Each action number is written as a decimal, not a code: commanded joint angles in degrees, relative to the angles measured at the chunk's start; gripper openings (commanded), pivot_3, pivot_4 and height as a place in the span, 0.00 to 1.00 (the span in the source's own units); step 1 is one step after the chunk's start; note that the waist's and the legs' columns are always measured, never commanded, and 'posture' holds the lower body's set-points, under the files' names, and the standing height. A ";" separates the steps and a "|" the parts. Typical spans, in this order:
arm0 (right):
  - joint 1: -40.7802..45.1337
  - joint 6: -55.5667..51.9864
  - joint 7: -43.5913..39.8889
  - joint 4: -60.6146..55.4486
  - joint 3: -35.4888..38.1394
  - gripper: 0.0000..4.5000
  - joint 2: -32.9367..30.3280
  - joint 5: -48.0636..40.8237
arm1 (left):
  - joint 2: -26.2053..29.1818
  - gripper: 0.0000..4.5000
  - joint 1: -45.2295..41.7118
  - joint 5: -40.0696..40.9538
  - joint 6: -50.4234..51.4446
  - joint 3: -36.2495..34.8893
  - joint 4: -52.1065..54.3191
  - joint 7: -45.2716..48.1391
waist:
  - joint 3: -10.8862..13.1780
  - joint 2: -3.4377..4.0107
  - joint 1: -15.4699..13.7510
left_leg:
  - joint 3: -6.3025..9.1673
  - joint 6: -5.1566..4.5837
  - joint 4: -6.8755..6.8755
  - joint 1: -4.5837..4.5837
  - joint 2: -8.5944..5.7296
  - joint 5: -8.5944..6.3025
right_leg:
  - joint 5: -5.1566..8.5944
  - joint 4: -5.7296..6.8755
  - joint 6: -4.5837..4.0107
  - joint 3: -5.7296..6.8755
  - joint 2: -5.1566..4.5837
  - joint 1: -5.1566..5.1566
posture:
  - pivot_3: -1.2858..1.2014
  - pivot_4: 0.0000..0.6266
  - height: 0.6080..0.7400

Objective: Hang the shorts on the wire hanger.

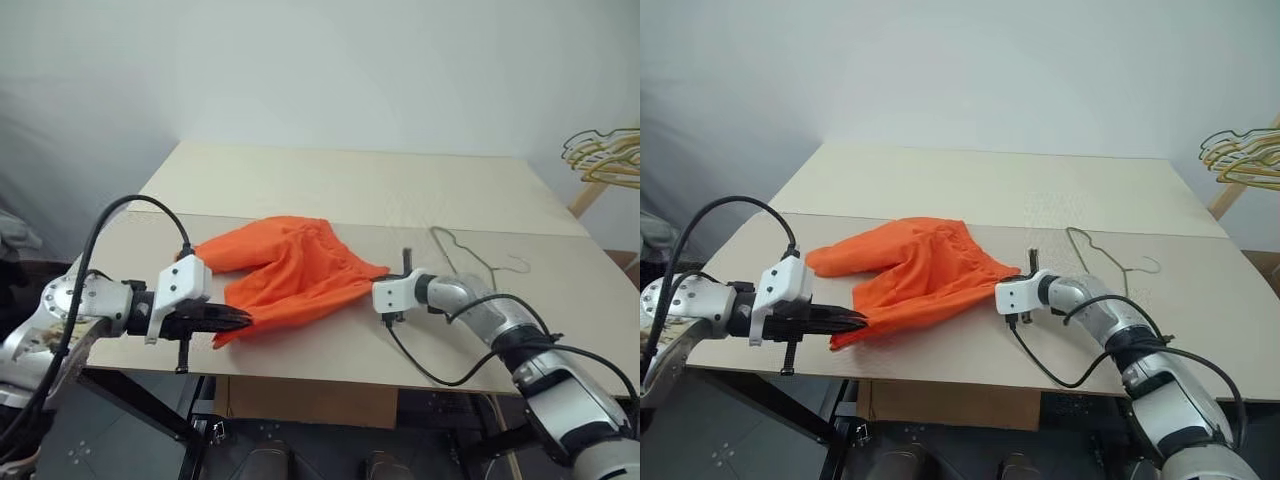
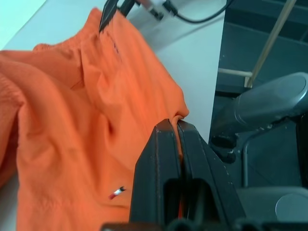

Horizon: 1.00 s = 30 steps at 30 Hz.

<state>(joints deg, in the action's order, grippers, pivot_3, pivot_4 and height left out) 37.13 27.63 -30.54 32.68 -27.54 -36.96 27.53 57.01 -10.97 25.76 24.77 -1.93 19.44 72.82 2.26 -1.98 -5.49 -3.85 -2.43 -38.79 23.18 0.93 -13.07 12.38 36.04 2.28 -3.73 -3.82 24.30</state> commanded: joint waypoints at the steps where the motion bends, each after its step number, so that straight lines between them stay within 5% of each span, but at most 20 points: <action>1: -3.26 -0.97 -1.59 -7.64 5.82 0.00 -5.89 -2.41 | 1.19 0.00 -2.38 -3.72 -6.10 1.85 -3.97 3.05 | 0.01 0.01 -0.06 | 0.00 0.00 0.00 0.00 -0.01 0.00 | 0.01 0.00 -0.01 0.00 -0.01 -0.01 | 0.59 0.00 1.00; 9: -27.36 -14.01 -14.48 -42.00 19.53 0.00 -21.08 -13.07 | -0.63 0.00 -12.69 -10.27 -16.53 7.48 -19.07 6.40 | 0.00 0.03 0.15 | 0.00 -0.01 -0.05 0.11 -0.04 -0.01 | 0.15 -0.07 0.19 0.02 -0.08 -0.01 | 0.56 0.00 1.00; 14: -37.35 -22.17 -23.75 -57.67 26.32 0.00 -26.69 -25.56 | 3.27 0.00 -16.00 -8.63 -26.16 10.36 -25.06 18.39 | 0.00 0.02 2.53 | -0.07 -0.01 -0.10 0.01 0.07 -0.02 | 0.24 -0.04 0.36 0.01 -0.05 -0.05 | 0.55 0.00 1.00; 21: -10.63 -35.04 -22.36 -43.72 23.31 0.00 -13.36 -34.27 | -8.54 0.00 -39.31 -16.22 -31.43 12.81 -49.40 12.77 | 0.23 -0.17 3.89 | -0.19 0.31 -0.29 -0.24 0.26 0.12 | 0.17 -0.13 0.43 0.06 0.07 -0.19 | 0.55 0.00 1.00; 26: 18.28 -31.24 -2.94 -7.53 20.36 0.00 0.75 -21.85 | -20.14 0.00 -64.56 -31.89 -35.76 14.71 -80.69 -23.84 | 0.24 -0.30 3.78 | -0.14 0.00 -0.38 0.05 0.15 0.55 | -0.47 -0.14 0.47 0.05 0.10 -0.06 | 0.55 0.00 1.00; 30: 39.89 -22.17 28.30 22.20 23.28 0.00 8.53 -16.46 | -27.04 0.00 -81.11 -38.96 -34.13 13.50 -93.48 -65.20 | 0.25 -0.30 3.13 | -0.07 0.24 -0.07 0.60 0.04 0.42 | -1.06 0.06 0.45 -0.08 0.02 0.75 | 0.56 0.00 1.00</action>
<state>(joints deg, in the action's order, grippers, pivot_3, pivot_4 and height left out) 72.52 0.60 -14.59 48.68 -8.09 -27.49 9.54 28.48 -87.73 -10.11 -9.23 12.42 -71.58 22.67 2.51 -2.29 -2.37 -3.80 -2.09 -38.74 24.47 0.91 -12.59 11.29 36.21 2.70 -3.83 -3.81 25.79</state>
